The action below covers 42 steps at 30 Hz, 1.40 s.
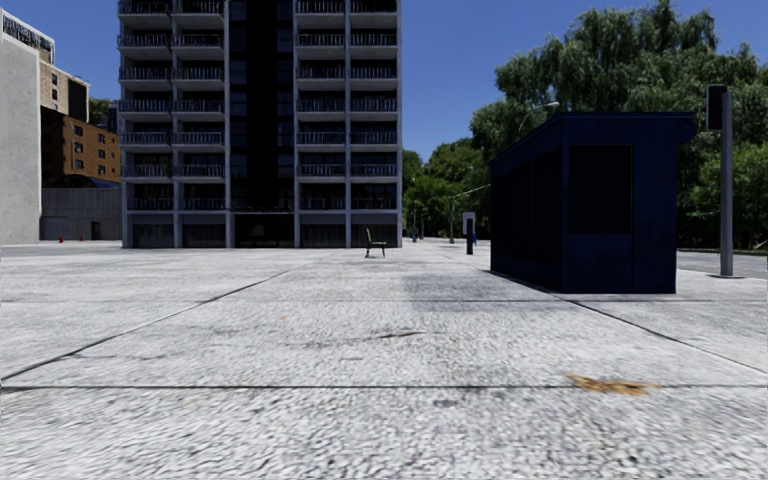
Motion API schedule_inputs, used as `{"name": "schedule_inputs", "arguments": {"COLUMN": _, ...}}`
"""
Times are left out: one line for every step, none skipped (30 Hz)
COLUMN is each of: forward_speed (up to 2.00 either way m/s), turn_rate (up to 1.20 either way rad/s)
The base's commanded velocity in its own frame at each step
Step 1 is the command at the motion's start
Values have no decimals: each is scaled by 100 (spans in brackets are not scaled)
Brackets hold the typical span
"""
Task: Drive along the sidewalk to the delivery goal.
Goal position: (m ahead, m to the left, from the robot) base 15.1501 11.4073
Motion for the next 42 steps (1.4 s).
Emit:
{"name": "schedule_inputs", "arguments": {"forward_speed": 200, "turn_rate": 0}}
{"name": "schedule_inputs", "arguments": {"forward_speed": 200, "turn_rate": 0}}
{"name": "schedule_inputs", "arguments": {"forward_speed": 200, "turn_rate": 0}}
{"name": "schedule_inputs", "arguments": {"forward_speed": 200, "turn_rate": 0}}
{"name": "schedule_inputs", "arguments": {"forward_speed": 200, "turn_rate": 0}}
{"name": "schedule_inputs", "arguments": {"forward_speed": 200, "turn_rate": 0}}
{"name": "schedule_inputs", "arguments": {"forward_speed": 200, "turn_rate": 0}}
{"name": "schedule_inputs", "arguments": {"forward_speed": 200, "turn_rate": 0}}
{"name": "schedule_inputs", "arguments": {"forward_speed": 200, "turn_rate": 0}}
{"name": "schedule_inputs", "arguments": {"forward_speed": 200, "turn_rate": 0}}
{"name": "schedule_inputs", "arguments": {"forward_speed": 200, "turn_rate": 0}}
{"name": "schedule_inputs", "arguments": {"forward_speed": 200, "turn_rate": 0}}
{"name": "schedule_inputs", "arguments": {"forward_speed": 200, "turn_rate": 0}}
{"name": "schedule_inputs", "arguments": {"forward_speed": 200, "turn_rate": 0}}
{"name": "schedule_inputs", "arguments": {"forward_speed": 200, "turn_rate": 0}}
{"name": "schedule_inputs", "arguments": {"forward_speed": 200, "turn_rate": 0}}
{"name": "schedule_inputs", "arguments": {"forward_speed": 200, "turn_rate": 6}}
{"name": "schedule_inputs", "arguments": {"forward_speed": 200, "turn_rate": 20}}
{"name": "schedule_inputs", "arguments": {"forward_speed": 200, "turn_rate": 20}}
{"name": "schedule_inputs", "arguments": {"forward_speed": 200, "turn_rate": 38}}
{"name": "schedule_inputs", "arguments": {"forward_speed": 200, "turn_rate": 53}}
{"name": "schedule_inputs", "arguments": {"forward_speed": 200, "turn_rate": 59}}
{"name": "schedule_inputs", "arguments": {"forward_speed": 200, "turn_rate": 61}}
{"name": "schedule_inputs", "arguments": {"forward_speed": 200, "turn_rate": 61}}
{"name": "schedule_inputs", "arguments": {"forward_speed": 200, "turn_rate": 61}}
{"name": "schedule_inputs", "arguments": {"forward_speed": 200, "turn_rate": 61}}
{"name": "schedule_inputs", "arguments": {"forward_speed": 200, "turn_rate": 61}}
{"name": "schedule_inputs", "arguments": {"forward_speed": 200, "turn_rate": 61}}
{"name": "schedule_inputs", "arguments": {"forward_speed": 200, "turn_rate": 61}}
{"name": "schedule_inputs", "arguments": {"forward_speed": 200, "turn_rate": 61}}
{"name": "schedule_inputs", "arguments": {"forward_speed": 200, "turn_rate": 61}}
{"name": "schedule_inputs", "arguments": {"forward_speed": 200, "turn_rate": 61}}
{"name": "schedule_inputs", "arguments": {"forward_speed": 200, "turn_rate": 61}}
{"name": "schedule_inputs", "arguments": {"forward_speed": 200, "turn_rate": 61}}
{"name": "schedule_inputs", "arguments": {"forward_speed": 200, "turn_rate": 61}}
{"name": "schedule_inputs", "arguments": {"forward_speed": 200, "turn_rate": 61}}
{"name": "schedule_inputs", "arguments": {"forward_speed": 200, "turn_rate": 61}}
{"name": "schedule_inputs", "arguments": {"forward_speed": 200, "turn_rate": 61}}
{"name": "schedule_inputs", "arguments": {"forward_speed": 200, "turn_rate": 61}}
{"name": "schedule_inputs", "arguments": {"forward_speed": 200, "turn_rate": 61}}
{"name": "schedule_inputs", "arguments": {"forward_speed": 200, "turn_rate": 61}}
{"name": "schedule_inputs", "arguments": {"forward_speed": 200, "turn_rate": 61}}
